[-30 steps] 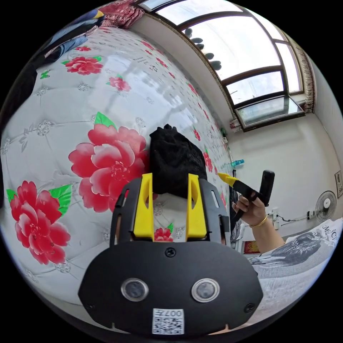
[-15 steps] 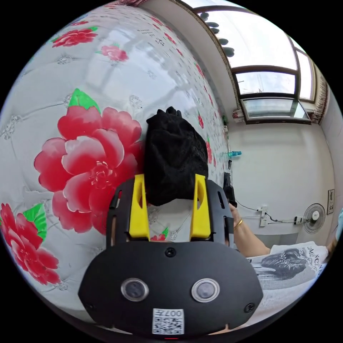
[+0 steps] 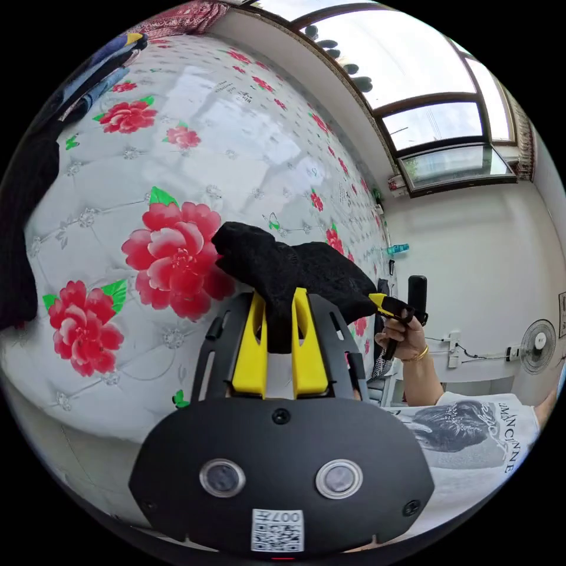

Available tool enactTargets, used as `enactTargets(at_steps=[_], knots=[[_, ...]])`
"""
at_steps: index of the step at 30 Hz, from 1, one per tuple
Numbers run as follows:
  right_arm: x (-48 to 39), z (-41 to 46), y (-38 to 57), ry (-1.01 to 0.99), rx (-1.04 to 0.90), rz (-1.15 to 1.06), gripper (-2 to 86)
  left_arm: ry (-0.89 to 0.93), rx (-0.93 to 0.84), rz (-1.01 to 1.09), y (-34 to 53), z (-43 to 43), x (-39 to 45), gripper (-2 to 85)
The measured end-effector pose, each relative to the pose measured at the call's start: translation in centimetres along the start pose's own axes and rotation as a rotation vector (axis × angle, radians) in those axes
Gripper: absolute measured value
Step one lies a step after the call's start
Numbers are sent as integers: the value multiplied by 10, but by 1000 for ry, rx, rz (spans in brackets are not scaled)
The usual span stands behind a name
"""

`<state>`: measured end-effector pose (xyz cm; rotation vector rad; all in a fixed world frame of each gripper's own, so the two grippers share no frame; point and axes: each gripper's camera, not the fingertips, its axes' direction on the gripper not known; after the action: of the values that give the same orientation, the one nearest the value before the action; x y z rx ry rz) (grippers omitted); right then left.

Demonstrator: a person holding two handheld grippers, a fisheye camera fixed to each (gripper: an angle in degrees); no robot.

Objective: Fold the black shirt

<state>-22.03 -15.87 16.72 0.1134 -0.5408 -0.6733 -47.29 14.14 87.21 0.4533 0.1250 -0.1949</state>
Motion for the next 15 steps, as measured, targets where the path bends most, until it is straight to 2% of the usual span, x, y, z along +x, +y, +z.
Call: enactTargets(at_steps=[7,13,15], knots=[[-66,47,-21,-54,-138,-110,73,-24,107,-58,61,-88,-6,52],[-180,129,-76,-39,-145,-296,70,-53,250,-8,63,-208,-46,54],[-235,175,-105,-33,-142,-393,68,-101,336,28,59,-273,-63,54]])
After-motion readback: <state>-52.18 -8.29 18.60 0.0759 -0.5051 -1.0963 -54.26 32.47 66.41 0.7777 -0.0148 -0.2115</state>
